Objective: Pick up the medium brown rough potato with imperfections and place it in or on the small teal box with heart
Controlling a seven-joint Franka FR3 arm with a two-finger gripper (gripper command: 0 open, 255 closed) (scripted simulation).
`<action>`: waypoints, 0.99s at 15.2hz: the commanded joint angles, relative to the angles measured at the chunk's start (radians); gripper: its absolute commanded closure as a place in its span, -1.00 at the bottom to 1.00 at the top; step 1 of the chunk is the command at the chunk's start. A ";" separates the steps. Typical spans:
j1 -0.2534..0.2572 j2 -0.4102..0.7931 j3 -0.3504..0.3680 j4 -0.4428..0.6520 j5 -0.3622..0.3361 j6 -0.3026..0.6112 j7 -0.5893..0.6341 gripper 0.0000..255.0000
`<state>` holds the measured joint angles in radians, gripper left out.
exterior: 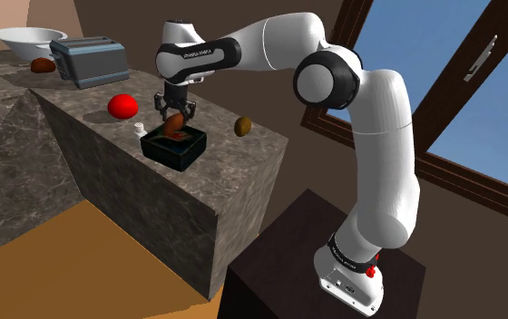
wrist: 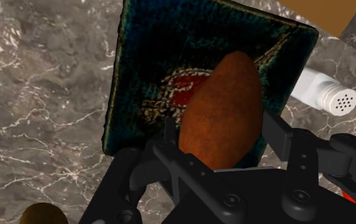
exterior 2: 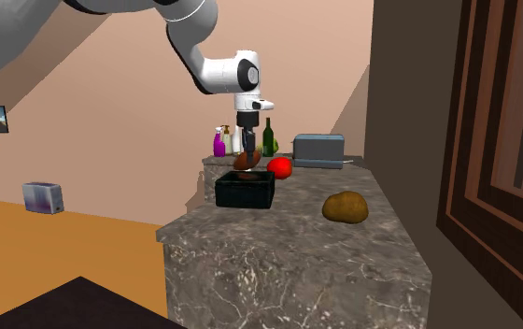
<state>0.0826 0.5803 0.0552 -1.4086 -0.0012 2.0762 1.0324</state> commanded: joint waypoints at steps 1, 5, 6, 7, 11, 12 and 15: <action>0.000 0.007 0.000 -0.015 0.000 0.022 -0.001 1.00; 0.000 0.012 0.000 -0.022 0.000 0.034 -0.001 1.00; 0.000 0.012 0.000 -0.022 0.000 0.034 -0.001 1.00; 0.000 0.012 0.000 -0.022 0.000 0.034 -0.001 1.00; 0.000 0.012 0.000 -0.022 0.000 0.034 -0.001 -1.00; 0.000 0.012 0.000 -0.021 0.000 0.033 0.000 -1.00; 0.000 0.011 0.000 -0.022 0.000 0.033 0.000 -1.00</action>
<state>0.0829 0.5917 0.0549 -1.4301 -0.0016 2.1097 1.0322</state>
